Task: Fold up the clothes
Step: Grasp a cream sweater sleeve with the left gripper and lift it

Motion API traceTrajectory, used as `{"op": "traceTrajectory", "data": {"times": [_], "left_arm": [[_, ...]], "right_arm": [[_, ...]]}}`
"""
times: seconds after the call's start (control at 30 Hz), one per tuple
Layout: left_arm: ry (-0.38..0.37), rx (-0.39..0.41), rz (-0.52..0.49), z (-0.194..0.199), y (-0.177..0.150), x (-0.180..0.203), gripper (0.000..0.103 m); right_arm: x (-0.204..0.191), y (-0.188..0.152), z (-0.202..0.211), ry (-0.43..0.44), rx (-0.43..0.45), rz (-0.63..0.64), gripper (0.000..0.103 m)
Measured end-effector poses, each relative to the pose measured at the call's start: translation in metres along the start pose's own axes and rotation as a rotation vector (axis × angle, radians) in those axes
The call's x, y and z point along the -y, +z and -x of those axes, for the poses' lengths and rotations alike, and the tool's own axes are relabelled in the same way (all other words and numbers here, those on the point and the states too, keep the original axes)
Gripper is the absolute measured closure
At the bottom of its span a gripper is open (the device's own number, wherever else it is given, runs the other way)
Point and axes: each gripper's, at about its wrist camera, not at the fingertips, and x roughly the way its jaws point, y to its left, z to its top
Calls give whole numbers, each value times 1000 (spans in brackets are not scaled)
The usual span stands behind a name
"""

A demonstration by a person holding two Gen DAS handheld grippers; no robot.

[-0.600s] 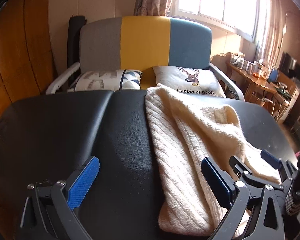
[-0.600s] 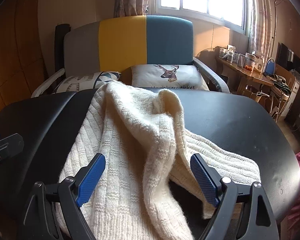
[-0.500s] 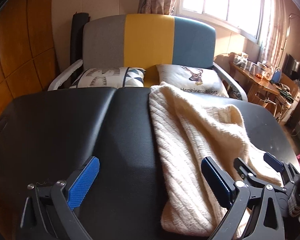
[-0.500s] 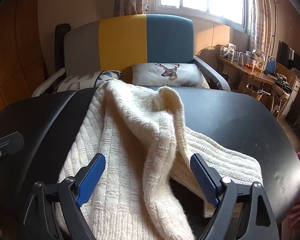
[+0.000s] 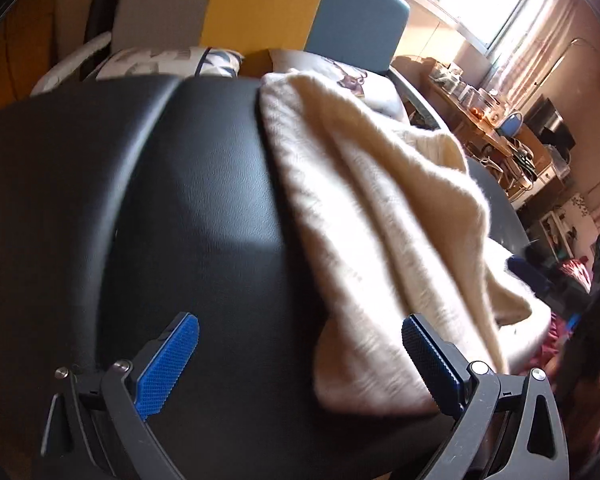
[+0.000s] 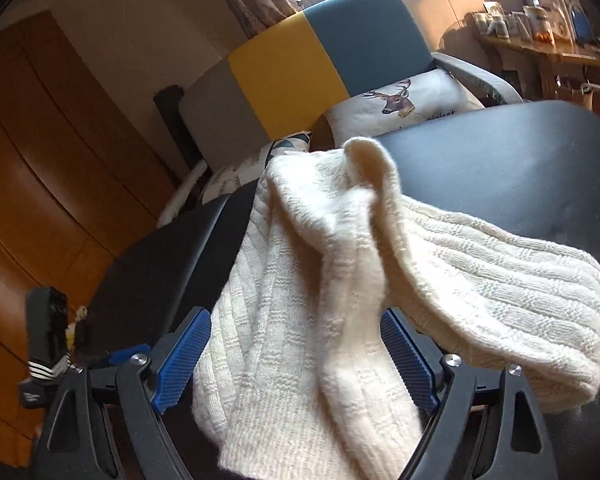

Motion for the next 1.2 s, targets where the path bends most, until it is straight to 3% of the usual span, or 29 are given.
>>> {"op": "traceTrajectory", "data": {"times": [0.07, 0.17, 0.2, 0.23, 0.33, 0.5, 0.63, 0.73, 0.8, 0.93, 1.03, 1.2], "left_arm": [[-30, 19, 29, 4, -9, -11, 0], [-125, -12, 110, 4, -12, -36, 0], [-151, -21, 133, 4, -12, -43, 0], [-152, -25, 135, 3, -8, -43, 0], [-180, -43, 143, 0, 2, -35, 0], [-198, -65, 90, -8, 16, -15, 0], [-240, -73, -24, -14, 27, 42, 0], [-312, -95, -128, -19, 31, 96, 0], [-358, -124, -190, -27, 32, 134, 0], [-410, -208, -253, -55, 30, 202, 0], [-433, -293, -198, -79, 34, 223, 0], [-449, -407, -56, -120, 38, 239, 4]], "right_arm": [[24, 5, 15, -9, 10, -36, 14], [62, 6, 32, -25, -2, -116, 15], [72, 5, 34, -20, -14, -145, 17], [81, 5, 35, -4, -23, -169, 28], [94, 4, 39, -105, -35, -182, 33], [156, -23, 87, 12, 159, -521, 34], [193, -54, 91, 116, 169, -699, 34], [201, -69, 80, 134, 173, -747, 35], [201, -68, 76, 130, 176, -733, 39], [176, -48, 55, -19, 59, -571, 44], [149, -44, 40, -103, -4, -407, 38], [149, -57, 42, -83, 2, -425, 38]]}}
